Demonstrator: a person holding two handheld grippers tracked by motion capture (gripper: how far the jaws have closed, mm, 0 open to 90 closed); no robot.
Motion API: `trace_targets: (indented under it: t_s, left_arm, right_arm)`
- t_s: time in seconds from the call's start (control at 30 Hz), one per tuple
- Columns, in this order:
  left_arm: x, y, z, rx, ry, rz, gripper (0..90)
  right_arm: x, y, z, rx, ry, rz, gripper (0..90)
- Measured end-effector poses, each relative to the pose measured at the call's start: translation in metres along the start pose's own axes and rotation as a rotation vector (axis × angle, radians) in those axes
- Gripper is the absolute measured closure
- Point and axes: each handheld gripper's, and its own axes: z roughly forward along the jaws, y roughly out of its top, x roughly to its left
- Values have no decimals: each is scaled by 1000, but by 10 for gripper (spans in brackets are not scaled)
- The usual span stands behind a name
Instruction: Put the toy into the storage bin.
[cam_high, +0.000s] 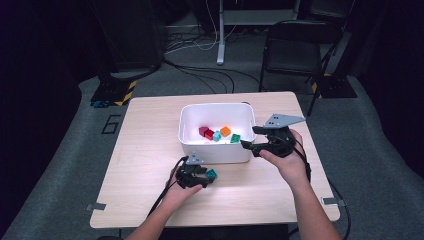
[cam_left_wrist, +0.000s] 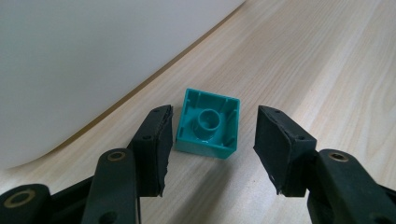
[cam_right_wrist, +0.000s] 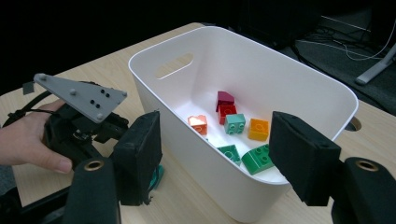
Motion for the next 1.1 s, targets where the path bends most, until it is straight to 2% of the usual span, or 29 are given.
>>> trace_targets:
  t_s: [0.03,0.17,0.23,0.37,0.47,0.6,0.9,1.03,1.1]
  left_arm:
    - [1,1,2,8,1,17,463]
    - [0,1,8,15,9,37,474]
    - [-1,2,10,20,24,45,509]
    - [-1,3,12,32,39,57,568]
    - [-2,3,11,22,46,58,580]
    - [-3,4,10,31,42,62,585]
    - [-10,14,-7,32,24,83,585]
    - [-10,22,-21,21,9,68,585]
    - [-11,28,-29,18,15,73,586]
  right_arm:
    - [0,0,0,-1,3,1,339]
    - [0,-1,0,3,7,-2,340]
    - [0,-1,1,3,9,1,340]
    - [-1,-1,0,0,7,4,340]
    - [-1,-1,0,-3,8,8,340]
    - [-2,-1,-1,-5,9,8,340]
    - [-4,-2,0,2,9,11,340]
    - [-5,-3,0,2,8,11,340]
    - [-5,-3,0,3,7,15,340]
